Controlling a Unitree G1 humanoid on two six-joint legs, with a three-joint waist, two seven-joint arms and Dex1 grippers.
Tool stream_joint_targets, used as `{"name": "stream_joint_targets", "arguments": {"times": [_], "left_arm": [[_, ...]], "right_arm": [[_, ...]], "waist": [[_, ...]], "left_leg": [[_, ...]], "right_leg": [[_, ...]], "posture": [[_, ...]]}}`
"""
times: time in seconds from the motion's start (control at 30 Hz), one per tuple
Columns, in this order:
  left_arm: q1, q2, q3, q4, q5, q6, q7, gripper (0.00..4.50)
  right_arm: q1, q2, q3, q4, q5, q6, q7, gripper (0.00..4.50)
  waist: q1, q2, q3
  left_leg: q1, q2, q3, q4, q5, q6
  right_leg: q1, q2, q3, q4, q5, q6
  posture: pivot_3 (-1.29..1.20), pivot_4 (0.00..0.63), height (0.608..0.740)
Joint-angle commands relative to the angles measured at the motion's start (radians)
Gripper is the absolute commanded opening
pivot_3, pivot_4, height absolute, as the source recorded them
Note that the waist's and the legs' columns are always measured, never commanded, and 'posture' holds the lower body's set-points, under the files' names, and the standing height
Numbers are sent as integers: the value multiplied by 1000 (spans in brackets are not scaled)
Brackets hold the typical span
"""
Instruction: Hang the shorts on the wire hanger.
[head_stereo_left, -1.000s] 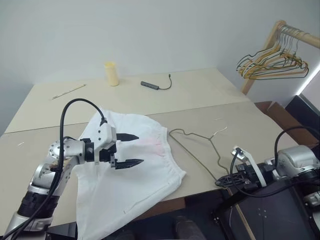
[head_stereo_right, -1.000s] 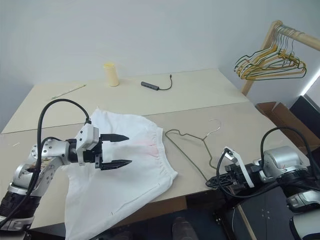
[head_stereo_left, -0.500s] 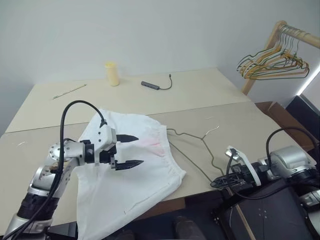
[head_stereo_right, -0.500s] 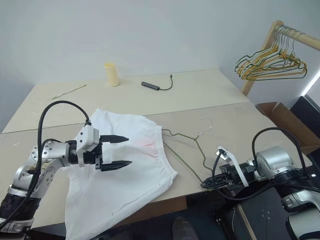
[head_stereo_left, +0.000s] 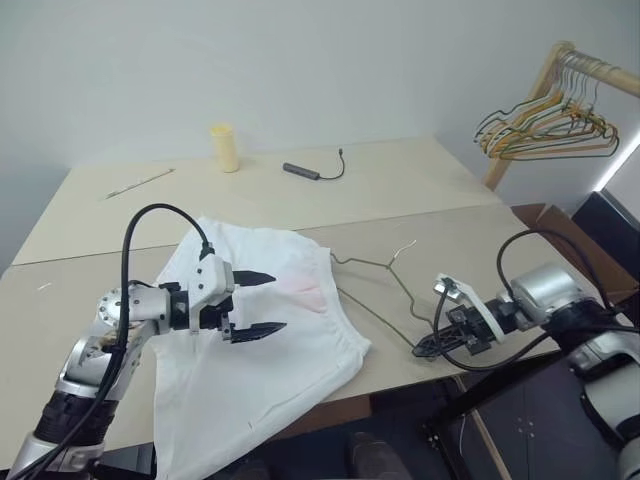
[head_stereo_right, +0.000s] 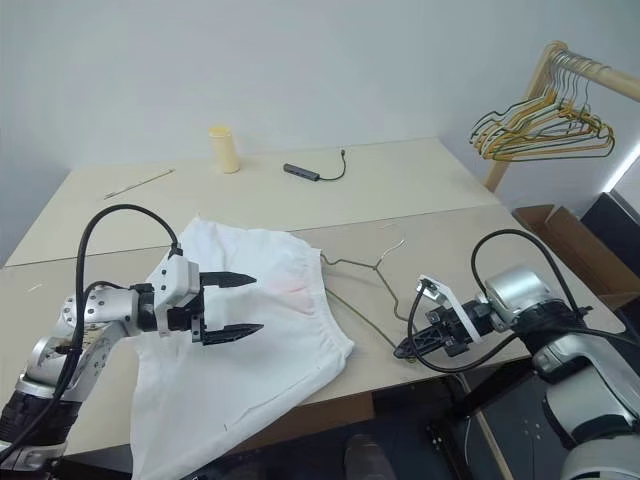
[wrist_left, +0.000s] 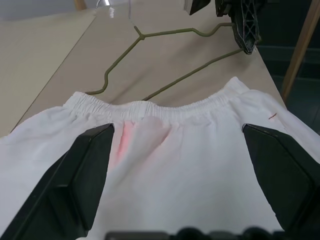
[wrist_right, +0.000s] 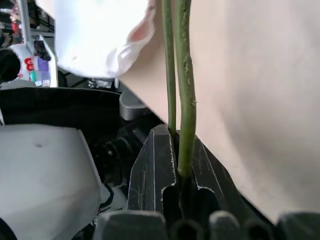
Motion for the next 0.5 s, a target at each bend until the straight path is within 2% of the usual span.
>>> {"name": "stream_joint_targets", "arguments": {"times": [0.03,0.23,0.5], "left_arm": [[7,-6,-1,-31,13,-29,16,4463],[13,-12,-8,-24,37,-46,21,4463],[-8,-47,4,-32,11,-50,26,4463]], "right_arm": [[-67,3,46,41,15,-61,63,0],[-136,38,113,112,50,-97,63,0],[-220,187,100,352,-1,-134,63,0]], "waist": [[4,0,0],[9,0,0],[19,1,0]], "left_leg": [[0,0,0,0,0,0],[1,-1,0,0,0,0],[0,-1,-1,0,0,0]], "right_leg": [[0,0,0,0,0,0],[0,-1,0,1,0,0],[0,-1,0,2,1,-1]], "posture": [[-72,0,740],[-62,0,740],[-48,0,740]]}}
